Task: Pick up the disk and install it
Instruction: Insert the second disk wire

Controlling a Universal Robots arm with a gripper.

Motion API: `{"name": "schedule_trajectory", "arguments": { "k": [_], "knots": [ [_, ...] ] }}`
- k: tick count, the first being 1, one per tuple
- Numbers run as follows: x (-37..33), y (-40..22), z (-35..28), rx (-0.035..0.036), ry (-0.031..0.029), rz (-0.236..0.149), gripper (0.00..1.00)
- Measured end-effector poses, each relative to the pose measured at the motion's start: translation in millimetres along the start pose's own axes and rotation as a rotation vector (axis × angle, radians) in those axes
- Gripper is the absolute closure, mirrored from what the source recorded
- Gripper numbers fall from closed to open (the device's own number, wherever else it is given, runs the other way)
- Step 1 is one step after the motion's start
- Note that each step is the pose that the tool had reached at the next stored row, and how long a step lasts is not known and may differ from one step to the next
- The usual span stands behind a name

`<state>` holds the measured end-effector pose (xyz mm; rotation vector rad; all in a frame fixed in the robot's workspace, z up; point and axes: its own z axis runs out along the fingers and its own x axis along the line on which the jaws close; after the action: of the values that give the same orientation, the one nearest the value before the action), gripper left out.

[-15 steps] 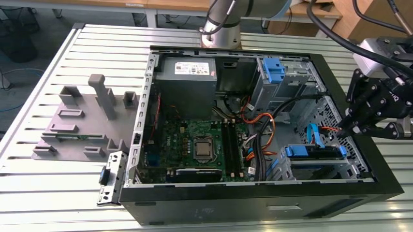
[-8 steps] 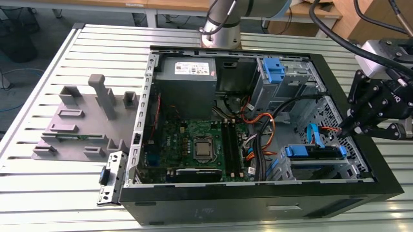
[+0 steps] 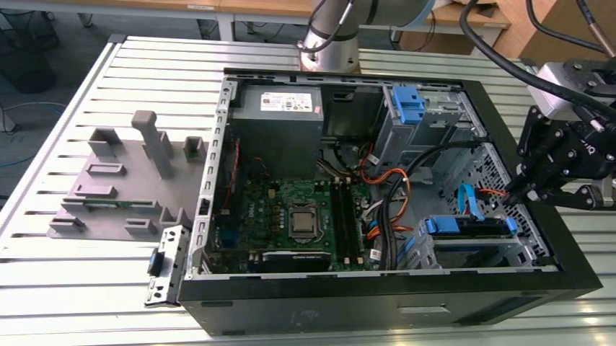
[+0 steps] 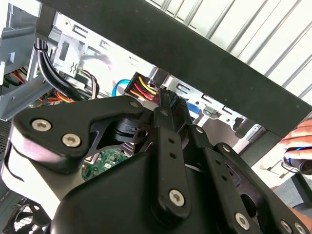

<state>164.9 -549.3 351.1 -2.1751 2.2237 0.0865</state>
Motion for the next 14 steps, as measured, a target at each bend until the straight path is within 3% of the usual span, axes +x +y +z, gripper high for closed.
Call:
{"name": "schedule_trajectory", "arguments": {
  "k": [4,9,14],
  "knots": [
    [-0.1,0.4,0.3,0.0005,-0.0003,0.000,0.76],
    [0.1,2.3,0.8,0.0019,0.0053,0.000,0.76],
    [-1.2,1.8,1.3,0.0019,0.0062,0.000,0.76]
  ]
}}
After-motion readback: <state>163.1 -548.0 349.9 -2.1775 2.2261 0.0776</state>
